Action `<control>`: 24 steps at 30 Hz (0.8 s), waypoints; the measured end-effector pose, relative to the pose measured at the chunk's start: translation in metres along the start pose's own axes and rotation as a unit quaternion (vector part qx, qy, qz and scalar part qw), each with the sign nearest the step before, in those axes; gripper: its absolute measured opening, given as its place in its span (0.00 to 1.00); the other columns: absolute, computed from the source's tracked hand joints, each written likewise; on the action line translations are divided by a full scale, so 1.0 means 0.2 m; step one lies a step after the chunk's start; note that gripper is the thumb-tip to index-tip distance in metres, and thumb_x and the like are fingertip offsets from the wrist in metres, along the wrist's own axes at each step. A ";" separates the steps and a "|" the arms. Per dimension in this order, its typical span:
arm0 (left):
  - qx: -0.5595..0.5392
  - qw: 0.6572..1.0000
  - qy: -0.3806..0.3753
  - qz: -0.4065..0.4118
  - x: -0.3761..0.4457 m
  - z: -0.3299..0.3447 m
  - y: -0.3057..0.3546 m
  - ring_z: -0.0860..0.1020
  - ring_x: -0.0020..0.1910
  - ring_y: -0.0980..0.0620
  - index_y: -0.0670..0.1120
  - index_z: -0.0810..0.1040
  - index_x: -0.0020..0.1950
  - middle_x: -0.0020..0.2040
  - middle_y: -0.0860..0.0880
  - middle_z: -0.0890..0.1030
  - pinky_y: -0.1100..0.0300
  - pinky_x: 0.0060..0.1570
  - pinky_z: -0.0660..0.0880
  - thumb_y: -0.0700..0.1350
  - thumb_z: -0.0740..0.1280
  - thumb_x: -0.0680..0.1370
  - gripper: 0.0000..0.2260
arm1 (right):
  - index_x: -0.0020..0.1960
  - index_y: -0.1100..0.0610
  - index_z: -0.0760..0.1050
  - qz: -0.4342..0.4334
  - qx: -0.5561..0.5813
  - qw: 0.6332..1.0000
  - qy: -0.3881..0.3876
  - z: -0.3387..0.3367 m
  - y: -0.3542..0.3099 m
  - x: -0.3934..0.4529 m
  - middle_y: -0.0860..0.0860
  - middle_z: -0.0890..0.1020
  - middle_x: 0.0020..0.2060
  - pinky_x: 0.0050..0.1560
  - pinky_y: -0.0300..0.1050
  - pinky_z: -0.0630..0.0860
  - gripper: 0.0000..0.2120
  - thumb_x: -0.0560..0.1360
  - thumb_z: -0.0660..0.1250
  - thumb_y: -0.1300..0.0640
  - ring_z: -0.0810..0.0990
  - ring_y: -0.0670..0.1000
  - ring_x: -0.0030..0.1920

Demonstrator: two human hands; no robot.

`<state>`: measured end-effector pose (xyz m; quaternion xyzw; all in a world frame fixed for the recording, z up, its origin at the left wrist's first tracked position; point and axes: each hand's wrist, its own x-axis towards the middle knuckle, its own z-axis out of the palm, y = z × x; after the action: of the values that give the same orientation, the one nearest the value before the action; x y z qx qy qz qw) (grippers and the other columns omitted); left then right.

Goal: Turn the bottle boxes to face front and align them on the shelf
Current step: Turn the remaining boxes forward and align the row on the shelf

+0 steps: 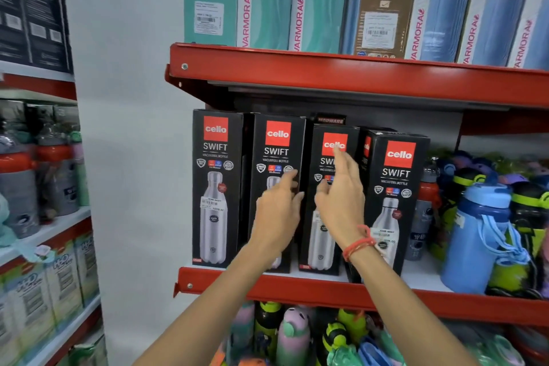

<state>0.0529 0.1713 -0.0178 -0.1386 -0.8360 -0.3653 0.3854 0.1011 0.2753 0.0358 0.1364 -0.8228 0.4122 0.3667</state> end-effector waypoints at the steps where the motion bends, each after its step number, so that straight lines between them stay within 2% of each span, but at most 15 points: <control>1: -0.016 0.999 0.036 0.010 -0.02 -0.05 -0.04 0.82 0.54 0.48 0.45 0.71 0.68 0.57 0.46 0.83 0.49 0.56 0.77 0.41 0.63 0.79 0.16 | 0.71 0.62 0.64 -0.010 0.019 1.000 0.011 0.05 -0.01 -0.01 0.59 0.70 0.66 0.57 0.32 0.61 0.24 0.76 0.60 0.71 0.71 0.53 0.59; 3: -0.038 0.994 0.100 0.022 -0.06 -0.17 -0.14 0.81 0.54 0.50 0.44 0.74 0.63 0.56 0.47 0.83 0.50 0.56 0.77 0.41 0.62 0.79 0.12 | 0.69 0.58 0.68 -0.018 0.072 0.997 0.006 0.19 -0.02 -0.01 0.56 0.75 0.62 0.60 0.37 0.70 0.22 0.75 0.61 0.68 0.75 0.49 0.55; 4: -0.049 0.990 0.126 0.025 -0.08 -0.22 -0.19 0.80 0.54 0.51 0.44 0.75 0.62 0.55 0.47 0.82 0.51 0.56 0.77 0.40 0.62 0.79 0.11 | 0.68 0.56 0.70 -0.008 0.108 0.994 -0.014 0.26 -0.03 -0.03 0.54 0.77 0.60 0.58 0.38 0.73 0.21 0.76 0.61 0.67 0.77 0.48 0.54; 6: -0.045 0.984 0.173 0.019 -0.12 -0.31 -0.30 0.76 0.55 0.54 0.44 0.75 0.61 0.55 0.48 0.79 0.55 0.57 0.73 0.41 0.60 0.80 0.11 | 0.67 0.54 0.71 0.030 0.157 0.985 -0.071 0.41 -0.05 -0.08 0.52 0.79 0.58 0.53 0.30 0.72 0.17 0.78 0.61 0.63 0.78 0.48 0.56; 8: -0.051 0.982 0.177 -0.034 -0.16 -0.39 -0.41 0.70 0.60 0.55 0.45 0.72 0.65 0.61 0.46 0.75 0.63 0.61 0.66 0.48 0.56 0.81 0.15 | 0.70 0.54 0.68 0.077 0.172 0.975 -0.119 0.54 -0.07 -0.16 0.52 0.77 0.62 0.53 0.28 0.68 0.18 0.80 0.58 0.58 0.76 0.49 0.62; 9: -0.065 0.982 0.161 -0.074 -0.18 -0.42 -0.46 0.67 0.65 0.53 0.45 0.68 0.69 0.66 0.46 0.72 0.65 0.63 0.61 0.52 0.53 0.82 0.19 | 0.72 0.54 0.64 0.105 0.181 0.968 -0.136 0.61 -0.07 -0.21 0.52 0.75 0.66 0.56 0.29 0.65 0.20 0.81 0.57 0.56 0.73 0.49 0.65; 11: -0.117 0.978 0.092 -0.143 -0.21 -0.46 -0.57 0.59 0.74 0.50 0.50 0.58 0.76 0.74 0.47 0.63 0.60 0.69 0.54 0.59 0.49 0.79 0.27 | 0.76 0.50 0.55 0.143 0.189 0.960 -0.151 0.71 -0.08 -0.28 0.51 0.67 0.72 0.62 0.35 0.62 0.25 0.81 0.55 0.49 0.68 0.49 0.69; 13: -0.188 0.969 0.001 -0.161 -0.23 -0.45 -0.67 0.53 0.77 0.54 0.57 0.48 0.77 0.79 0.52 0.55 0.53 0.75 0.49 0.65 0.45 0.77 0.30 | 0.77 0.44 0.46 0.150 0.192 0.956 -0.162 0.79 -0.09 -0.33 0.45 0.59 0.75 0.62 0.38 0.60 0.28 0.80 0.52 0.45 0.63 0.49 0.72; 14: -0.221 0.961 -0.039 -0.162 -0.23 -0.45 -0.72 0.53 0.77 0.56 0.62 0.47 0.76 0.79 0.55 0.53 0.49 0.77 0.49 0.68 0.43 0.76 0.29 | 0.76 0.42 0.43 0.149 0.197 0.954 -0.172 0.82 -0.10 -0.34 0.41 0.56 0.75 0.61 0.39 0.59 0.28 0.80 0.51 0.43 0.61 0.48 0.72; 17: -0.266 0.936 -0.133 -0.190 -0.24 -0.45 -0.81 0.57 0.77 0.53 0.71 0.47 0.73 0.78 0.58 0.57 0.42 0.75 0.56 0.74 0.39 0.72 0.29 | 0.74 0.37 0.38 0.141 0.233 0.945 -0.182 0.87 -0.11 -0.36 0.36 0.50 0.74 0.68 0.43 0.53 0.29 0.79 0.50 0.41 0.53 0.46 0.75; 20: -0.255 0.933 -0.152 -0.204 -0.27 -0.50 -0.79 0.62 0.75 0.46 0.77 0.44 0.69 0.78 0.54 0.59 0.40 0.73 0.59 0.75 0.37 0.70 0.27 | 0.73 0.34 0.37 0.141 0.243 0.944 -0.174 0.89 -0.11 -0.39 0.33 0.49 0.70 0.73 0.46 0.48 0.29 0.79 0.50 0.40 0.49 0.44 0.76; 24: -0.268 0.926 -0.158 -0.216 -0.32 -0.57 -0.77 0.61 0.75 0.44 0.81 0.45 0.65 0.78 0.53 0.59 0.41 0.74 0.57 0.79 0.38 0.65 0.28 | 0.73 0.33 0.38 0.141 0.214 0.948 -0.188 0.84 -0.12 -0.43 0.38 0.51 0.76 0.71 0.45 0.50 0.29 0.78 0.49 0.37 0.51 0.43 0.75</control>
<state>0.0784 -0.0144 -0.0926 -0.1082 -0.7667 -0.6235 0.1086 0.0903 0.1229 -0.0785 0.1697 -0.7800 0.5929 0.1058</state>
